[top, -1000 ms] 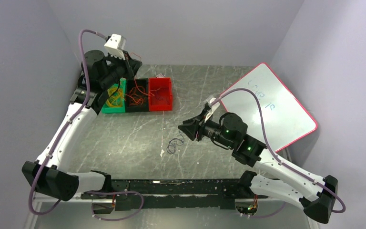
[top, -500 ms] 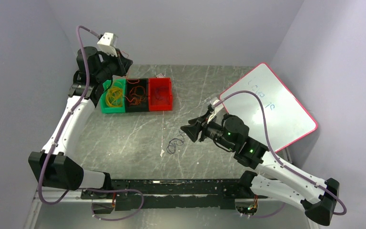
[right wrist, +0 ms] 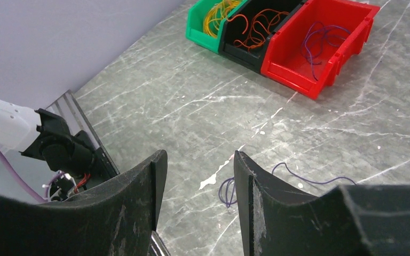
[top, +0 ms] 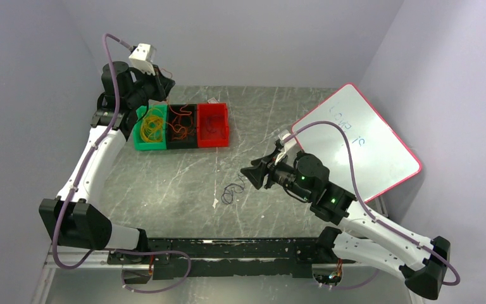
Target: Untangle the cables
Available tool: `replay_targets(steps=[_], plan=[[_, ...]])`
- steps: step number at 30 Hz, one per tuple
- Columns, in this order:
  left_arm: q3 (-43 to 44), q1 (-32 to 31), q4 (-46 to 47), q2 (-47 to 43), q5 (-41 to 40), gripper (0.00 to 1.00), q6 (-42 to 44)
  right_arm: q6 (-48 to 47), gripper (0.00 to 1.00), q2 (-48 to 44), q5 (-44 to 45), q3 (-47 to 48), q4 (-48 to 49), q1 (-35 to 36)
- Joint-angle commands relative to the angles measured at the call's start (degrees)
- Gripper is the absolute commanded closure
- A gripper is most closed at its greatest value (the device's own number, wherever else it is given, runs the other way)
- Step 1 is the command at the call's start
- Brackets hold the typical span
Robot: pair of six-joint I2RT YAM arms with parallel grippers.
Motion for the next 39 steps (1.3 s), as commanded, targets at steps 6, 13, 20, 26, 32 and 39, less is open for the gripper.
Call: replay_targets(steps=[6, 13, 20, 26, 32, 39], plan=[[-1.6, 0.61, 1.19, -0.25, -0.44, 0.93, 0.92, -0.23, 0.47, 0.21, 0.29, -0.92, 0.17, 0.19], [-2.4, 0.79, 1.36, 1.08, -0.61, 0.93, 1.29, -0.26, 0.47, 0.17, 0.61, -1.28, 0.04, 0.2], [-2.98, 0.96, 1.53, 3.04, -1.65, 0.93, 1.2, -0.48, 0.47, 0.39, 0.71, -1.5, -0.21, 0.23], [-1.88, 1.3, 1.33, 5.76, -2.54, 0.93, 1.84, -0.4, 0.47, 0.12, 1.08, -1.45, -1.0, 0.19], [0.03, 2.11, 2.07, 8.9, -2.2, 0.93, 2.23, -0.15, 0.47, -0.07, 1.03, -1.72, -0.96, 0.25], [3.44, 2.28, 3.59, 13.52, 0.41, 0.93, 2.26, 0.19, 0.47, -0.03, 0.75, -1.89, -1.13, 0.24]])
